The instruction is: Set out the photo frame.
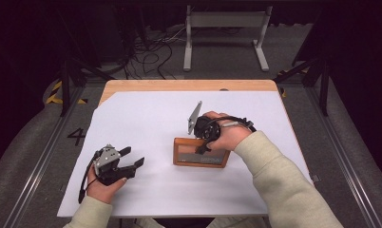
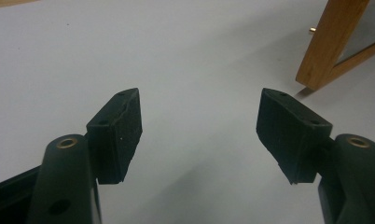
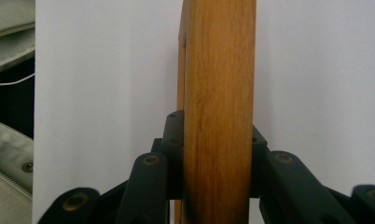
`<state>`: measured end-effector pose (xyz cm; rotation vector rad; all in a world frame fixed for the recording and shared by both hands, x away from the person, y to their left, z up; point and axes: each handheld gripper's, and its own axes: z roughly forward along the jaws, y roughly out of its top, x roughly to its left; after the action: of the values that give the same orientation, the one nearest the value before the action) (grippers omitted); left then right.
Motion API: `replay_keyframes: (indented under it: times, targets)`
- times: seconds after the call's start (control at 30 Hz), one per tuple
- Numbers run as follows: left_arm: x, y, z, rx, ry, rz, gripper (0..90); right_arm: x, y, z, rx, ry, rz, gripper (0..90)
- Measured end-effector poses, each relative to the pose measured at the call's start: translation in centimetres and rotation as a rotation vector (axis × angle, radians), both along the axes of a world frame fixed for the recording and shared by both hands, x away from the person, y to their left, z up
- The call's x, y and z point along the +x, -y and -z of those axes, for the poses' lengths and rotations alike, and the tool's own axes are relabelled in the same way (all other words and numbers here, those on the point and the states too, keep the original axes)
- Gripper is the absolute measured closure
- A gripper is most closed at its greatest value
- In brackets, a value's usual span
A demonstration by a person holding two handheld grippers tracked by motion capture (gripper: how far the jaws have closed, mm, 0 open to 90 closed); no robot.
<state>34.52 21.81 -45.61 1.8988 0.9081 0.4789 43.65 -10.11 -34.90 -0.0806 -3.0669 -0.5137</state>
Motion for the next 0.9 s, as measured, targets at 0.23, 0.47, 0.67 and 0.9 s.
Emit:
replay_keyframes:
  times: [0.23,0.47,0.67,0.9]
  targets:
    - [0.1,0.1,0.0,0.003,-0.001,0.005,31.8,0.2,-0.2,0.5,0.004,-0.005,-0.008,71.0]
    - [0.1,0.2,0.0,0.0,-0.003,0.004,31.7,0.4,-0.1,0.6,0.021,0.0,-0.009,70.6]
    - [0.2,0.2,0.1,0.002,-0.001,0.009,31.7,0.8,0.5,0.4,0.078,0.039,0.06,55.9]
    - [0.2,0.2,0.0,0.003,0.003,0.012,31.7,1.4,1.5,0.3,0.166,0.12,0.156,30.3]
